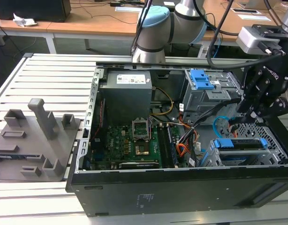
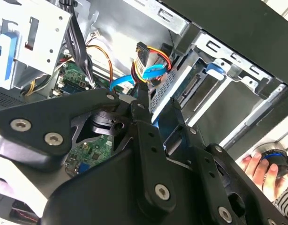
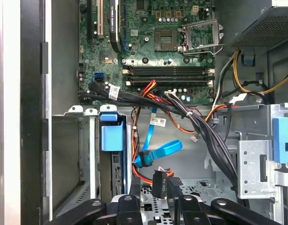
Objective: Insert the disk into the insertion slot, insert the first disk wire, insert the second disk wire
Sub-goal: 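Insert the first disk wire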
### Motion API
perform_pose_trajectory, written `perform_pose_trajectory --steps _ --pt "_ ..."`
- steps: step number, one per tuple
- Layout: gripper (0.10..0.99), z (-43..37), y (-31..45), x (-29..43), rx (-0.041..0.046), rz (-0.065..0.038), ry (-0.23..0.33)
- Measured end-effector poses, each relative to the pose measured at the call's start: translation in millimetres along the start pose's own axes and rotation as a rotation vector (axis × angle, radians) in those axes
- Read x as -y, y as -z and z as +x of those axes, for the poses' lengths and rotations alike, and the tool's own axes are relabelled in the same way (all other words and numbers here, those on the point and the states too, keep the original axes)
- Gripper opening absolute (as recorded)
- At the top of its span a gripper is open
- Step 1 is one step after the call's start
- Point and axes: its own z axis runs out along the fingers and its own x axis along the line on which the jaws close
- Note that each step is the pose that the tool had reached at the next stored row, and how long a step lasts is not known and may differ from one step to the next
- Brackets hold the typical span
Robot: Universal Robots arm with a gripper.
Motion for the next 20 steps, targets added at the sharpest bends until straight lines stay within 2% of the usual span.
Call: perform_pose_trajectory --steps 6,10,14,15,16,17,19,20 --pt "0.361 -4.8 -10.2 0.3 -0.0037 0.000 0.000" --pt "0.361 -4.8 -14.2 0.1 -0.0122 0.000 0.000" --pt "0.361 -4.8 -15.7 0.2 -0.0143 0.000 -0.001" --pt "0.345 -4.8 -15.6 0.2 -0.0146 0.000 -0.001" --pt "0.278 -4.8 -15.7 0.2 -0.0145 0.000 -0.001" --pt "0.278 -4.8 -15.6 0.2 -0.0146 0.000 -0.001" --pt "0.173 -4.8 -15.7 0.2 -0.0148 0.000 -0.001" --pt "0.173 -4.8 -15.7 0.2 -0.0149 0.000 -0.001"
